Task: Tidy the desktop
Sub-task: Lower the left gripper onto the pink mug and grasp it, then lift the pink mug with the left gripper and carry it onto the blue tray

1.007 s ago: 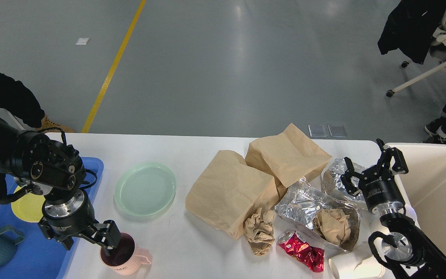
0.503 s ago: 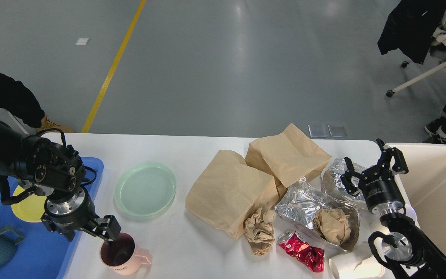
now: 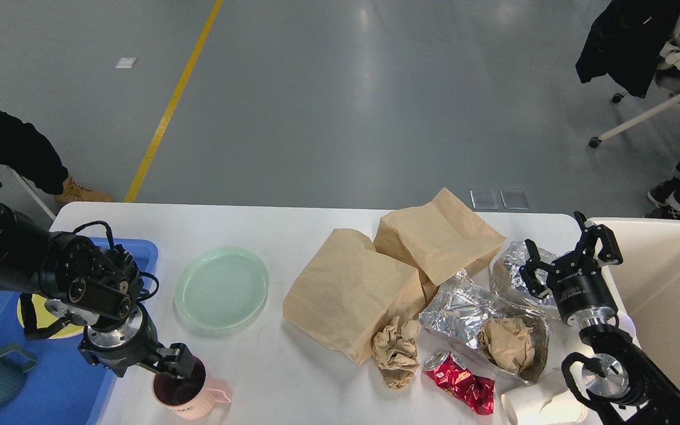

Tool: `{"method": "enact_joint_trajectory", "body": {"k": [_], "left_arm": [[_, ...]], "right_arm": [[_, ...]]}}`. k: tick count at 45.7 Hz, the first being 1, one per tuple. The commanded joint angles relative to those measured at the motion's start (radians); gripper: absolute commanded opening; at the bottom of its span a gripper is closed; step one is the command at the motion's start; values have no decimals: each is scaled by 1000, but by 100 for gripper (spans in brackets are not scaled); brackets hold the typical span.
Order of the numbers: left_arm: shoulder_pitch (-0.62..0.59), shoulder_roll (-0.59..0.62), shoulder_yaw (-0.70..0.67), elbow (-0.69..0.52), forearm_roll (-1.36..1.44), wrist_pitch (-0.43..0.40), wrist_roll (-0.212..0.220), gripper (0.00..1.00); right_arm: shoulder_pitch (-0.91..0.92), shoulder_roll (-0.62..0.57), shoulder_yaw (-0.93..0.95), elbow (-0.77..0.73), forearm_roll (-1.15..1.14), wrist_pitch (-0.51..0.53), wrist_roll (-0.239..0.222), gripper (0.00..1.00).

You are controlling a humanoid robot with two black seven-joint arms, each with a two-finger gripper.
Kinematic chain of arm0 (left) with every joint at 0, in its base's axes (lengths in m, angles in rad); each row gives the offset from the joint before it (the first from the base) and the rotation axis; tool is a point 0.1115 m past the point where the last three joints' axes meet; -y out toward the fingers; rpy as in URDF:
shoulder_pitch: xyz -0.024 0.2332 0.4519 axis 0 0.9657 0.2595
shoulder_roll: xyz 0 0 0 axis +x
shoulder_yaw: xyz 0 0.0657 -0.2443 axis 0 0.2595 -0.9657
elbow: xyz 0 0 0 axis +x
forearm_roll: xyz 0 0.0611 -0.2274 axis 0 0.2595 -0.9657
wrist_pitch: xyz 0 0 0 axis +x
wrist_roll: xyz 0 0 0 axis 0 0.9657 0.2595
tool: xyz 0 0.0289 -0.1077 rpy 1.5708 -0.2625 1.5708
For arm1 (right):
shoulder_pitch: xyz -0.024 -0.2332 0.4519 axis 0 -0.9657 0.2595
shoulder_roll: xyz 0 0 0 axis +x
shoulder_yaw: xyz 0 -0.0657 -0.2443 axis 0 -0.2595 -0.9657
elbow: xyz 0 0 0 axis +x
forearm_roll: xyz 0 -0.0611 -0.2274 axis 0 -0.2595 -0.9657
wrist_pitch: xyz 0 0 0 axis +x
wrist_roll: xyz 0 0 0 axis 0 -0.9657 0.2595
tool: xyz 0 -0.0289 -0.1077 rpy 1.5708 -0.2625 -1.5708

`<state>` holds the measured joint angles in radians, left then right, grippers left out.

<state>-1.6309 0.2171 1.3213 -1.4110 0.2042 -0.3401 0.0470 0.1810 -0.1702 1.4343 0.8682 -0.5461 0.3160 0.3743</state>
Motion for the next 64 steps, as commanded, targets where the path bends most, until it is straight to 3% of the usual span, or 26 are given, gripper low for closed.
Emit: {"method": "enact_joint_trajectory", "body": {"k": [1, 8, 30, 34, 41, 46, 49, 53, 64], "left_arm": [[34, -42, -8, 4, 0, 44, 5, 96], [65, -45, -10, 30, 0, 92, 11, 96], [109, -47, -22, 79, 0, 96, 11, 95], [114, -47, -30, 79, 0, 95, 11, 86], [112, -47, -31, 81, 0, 73, 27, 49], [112, -47, -33, 81, -2, 27, 88, 11], [115, -47, -33, 83, -3, 1, 128, 0], [134, -45, -60, 87, -9, 9, 159, 0], [154, -44, -86, 116, -20, -10, 191, 0]], "right_arm": [[0, 0, 0, 0, 0, 0, 0, 100], [0, 0, 0, 0, 0, 0, 0, 100], [0, 0, 0, 0, 0, 0, 0, 100], [0, 0, 0, 0, 0, 0, 0, 100], [0, 0, 0, 0, 0, 0, 0, 100], [0, 0, 0, 0, 0, 0, 0, 100], [0, 0, 0, 0, 0, 0, 0, 100], [0, 0, 0, -1, 0, 0, 0, 100], [0, 0, 0, 0, 0, 0, 0, 100]]}}
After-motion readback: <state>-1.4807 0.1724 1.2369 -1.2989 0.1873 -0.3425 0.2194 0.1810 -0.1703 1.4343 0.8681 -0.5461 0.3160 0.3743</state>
